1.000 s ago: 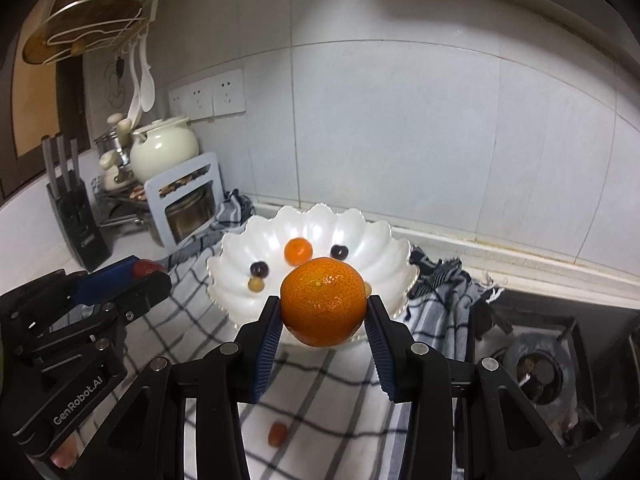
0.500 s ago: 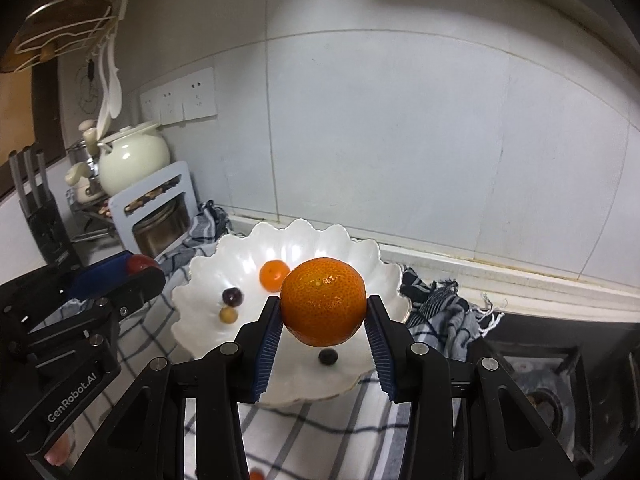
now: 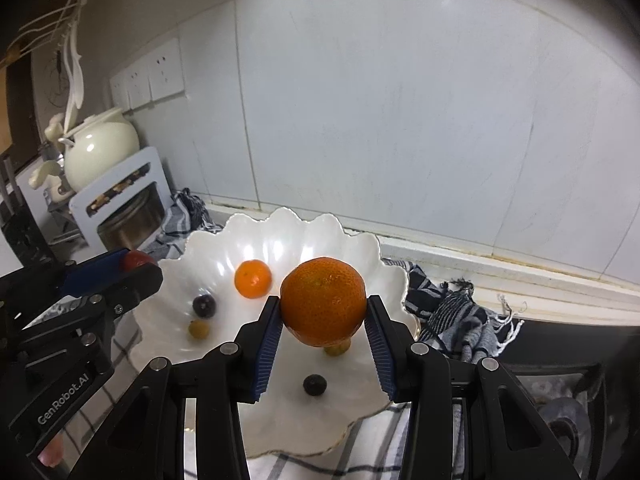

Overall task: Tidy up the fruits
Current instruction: 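Carry the red date and mandarin into the white bowl and release both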

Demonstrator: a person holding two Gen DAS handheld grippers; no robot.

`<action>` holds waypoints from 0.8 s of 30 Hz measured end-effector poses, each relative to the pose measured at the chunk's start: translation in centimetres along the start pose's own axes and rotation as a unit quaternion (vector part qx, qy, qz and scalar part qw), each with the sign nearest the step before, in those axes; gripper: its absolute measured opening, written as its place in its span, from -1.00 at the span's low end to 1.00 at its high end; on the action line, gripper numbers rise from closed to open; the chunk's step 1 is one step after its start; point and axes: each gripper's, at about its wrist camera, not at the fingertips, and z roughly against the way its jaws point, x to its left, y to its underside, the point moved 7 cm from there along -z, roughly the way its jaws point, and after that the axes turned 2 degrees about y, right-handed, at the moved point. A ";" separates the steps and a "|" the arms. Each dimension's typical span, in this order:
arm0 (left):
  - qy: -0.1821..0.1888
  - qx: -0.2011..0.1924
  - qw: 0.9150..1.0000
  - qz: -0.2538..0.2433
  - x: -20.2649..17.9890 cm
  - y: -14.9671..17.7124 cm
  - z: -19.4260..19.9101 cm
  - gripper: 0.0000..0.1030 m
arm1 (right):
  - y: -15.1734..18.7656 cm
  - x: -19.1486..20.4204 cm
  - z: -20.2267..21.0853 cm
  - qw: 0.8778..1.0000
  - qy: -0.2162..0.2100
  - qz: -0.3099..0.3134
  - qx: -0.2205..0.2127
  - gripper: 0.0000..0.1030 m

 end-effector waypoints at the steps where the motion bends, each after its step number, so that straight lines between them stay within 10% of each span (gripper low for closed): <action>1: 0.001 0.008 1.000 0.003 0.1 0.1 -0.7 -0.44 | 0.0 -0.1 -0.4 1.000 0.001 0.000 0.003 -0.16; 14: -0.010 0.055 0.998 0.002 1.0 1.2 -5.5 -0.42 | 0.8 -0.5 -5.0 0.999 0.001 0.005 0.053 -0.15; 24: -0.022 0.051 0.998 0.015 2.0 1.2 -4.9 0.10 | 1.1 -0.9 -5.0 0.999 0.014 0.001 0.052 0.16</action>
